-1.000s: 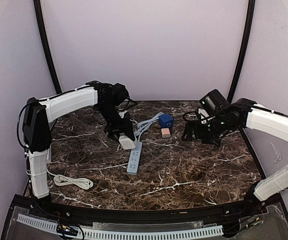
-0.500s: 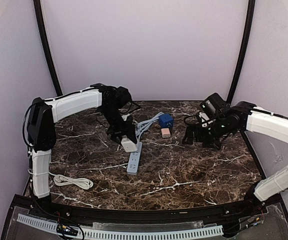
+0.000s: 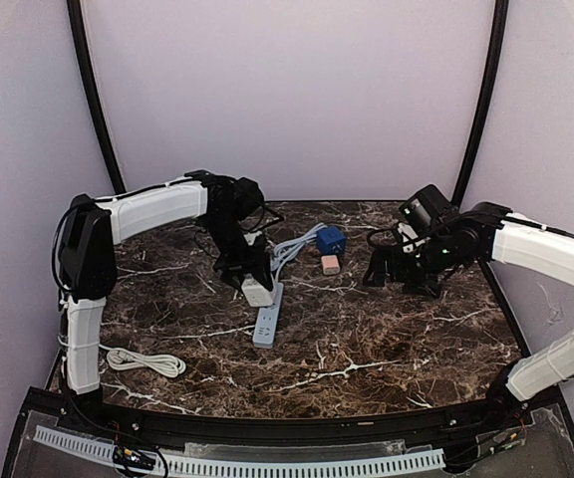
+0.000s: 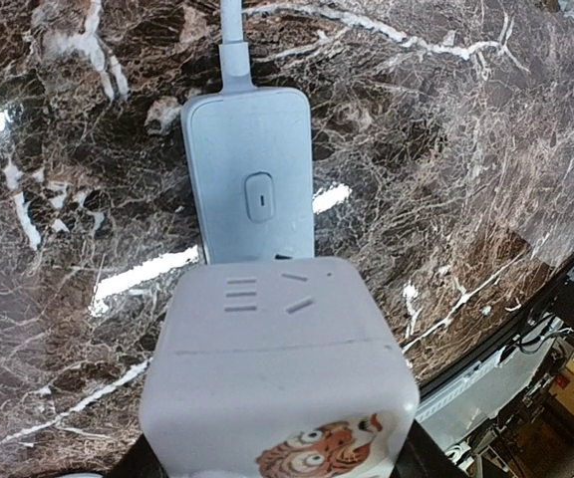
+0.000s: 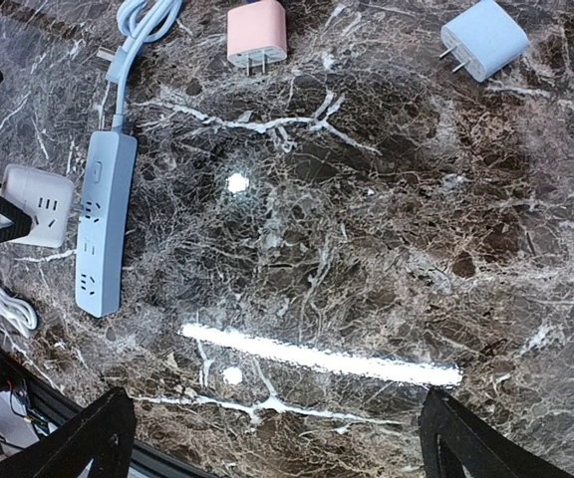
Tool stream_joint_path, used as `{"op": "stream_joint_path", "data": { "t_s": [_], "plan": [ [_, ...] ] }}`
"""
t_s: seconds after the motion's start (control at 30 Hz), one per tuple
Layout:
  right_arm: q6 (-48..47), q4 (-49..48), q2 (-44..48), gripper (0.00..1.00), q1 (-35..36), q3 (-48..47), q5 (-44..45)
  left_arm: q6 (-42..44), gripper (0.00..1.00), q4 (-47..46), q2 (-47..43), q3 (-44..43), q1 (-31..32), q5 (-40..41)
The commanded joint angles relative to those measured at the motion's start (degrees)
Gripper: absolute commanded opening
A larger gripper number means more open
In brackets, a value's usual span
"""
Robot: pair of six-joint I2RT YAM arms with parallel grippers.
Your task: Insert the plug
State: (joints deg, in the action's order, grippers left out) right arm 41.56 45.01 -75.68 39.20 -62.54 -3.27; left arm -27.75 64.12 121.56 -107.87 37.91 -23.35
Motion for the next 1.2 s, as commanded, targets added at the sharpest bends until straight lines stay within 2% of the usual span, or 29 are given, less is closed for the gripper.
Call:
{"op": "stream_joint_path", "data": {
  "t_s": [0.0, 0.63, 0.87, 1.17],
  "plan": [
    [0.95, -1.23, 0.71, 0.99, -0.44, 0.32, -0.34, 1.18, 0.01, 0.83, 0.55, -1.16, 0.36, -1.05],
    [2.20, -1.93, 0.12, 0.99, -0.44, 0.37, -0.46, 1.69, 0.01, 0.73, 1.45, -1.85, 0.75, -0.29],
    [2.37, -1.90, 0.20, 0.99, -0.49, 0.39, -0.53, 2.92, 0.01, 6.66, 2.72, -8.13, 0.60, 1.56],
    [1.87, -1.79, -0.43, 0.99, -0.46, -0.11, -0.43, 3.65, 0.01, 8.30, 3.58, -8.68, 0.61, 1.50]
  ]
}}
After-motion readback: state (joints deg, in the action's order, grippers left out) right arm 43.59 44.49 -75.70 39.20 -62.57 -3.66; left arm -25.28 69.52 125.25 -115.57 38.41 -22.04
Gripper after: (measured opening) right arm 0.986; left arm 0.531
